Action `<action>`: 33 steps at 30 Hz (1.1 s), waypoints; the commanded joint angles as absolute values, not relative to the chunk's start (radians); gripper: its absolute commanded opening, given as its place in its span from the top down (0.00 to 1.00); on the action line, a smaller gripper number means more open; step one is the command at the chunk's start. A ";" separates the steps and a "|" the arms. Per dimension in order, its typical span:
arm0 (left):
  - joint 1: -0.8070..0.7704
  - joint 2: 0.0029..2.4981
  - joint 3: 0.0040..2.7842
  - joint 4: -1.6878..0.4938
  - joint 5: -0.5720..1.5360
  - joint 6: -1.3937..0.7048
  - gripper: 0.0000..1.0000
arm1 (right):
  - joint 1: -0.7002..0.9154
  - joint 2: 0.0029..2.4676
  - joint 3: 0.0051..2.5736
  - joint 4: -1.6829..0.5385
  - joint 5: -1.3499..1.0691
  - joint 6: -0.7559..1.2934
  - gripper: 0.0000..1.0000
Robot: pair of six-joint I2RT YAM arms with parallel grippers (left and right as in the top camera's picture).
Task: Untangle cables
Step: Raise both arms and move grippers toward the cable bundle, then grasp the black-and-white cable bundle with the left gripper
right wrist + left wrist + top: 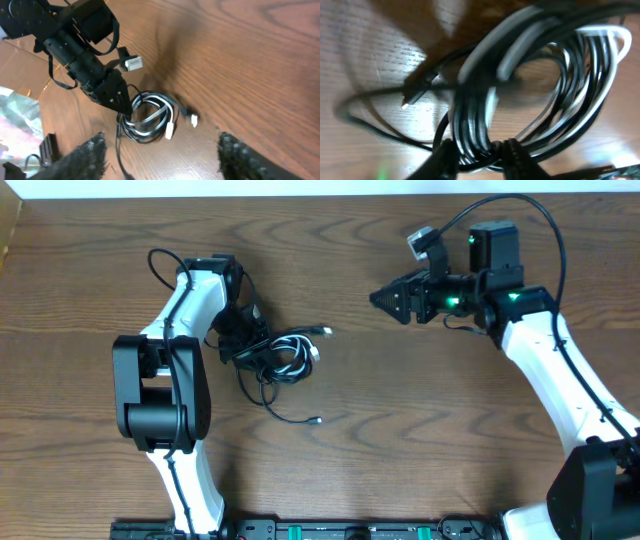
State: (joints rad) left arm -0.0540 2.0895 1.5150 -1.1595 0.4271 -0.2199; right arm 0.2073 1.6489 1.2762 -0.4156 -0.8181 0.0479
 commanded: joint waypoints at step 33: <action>-0.050 2.096 1.557 -1.073 0.810 0.221 0.92 | 0.243 1.669 1.290 -0.535 -0.627 0.338 0.69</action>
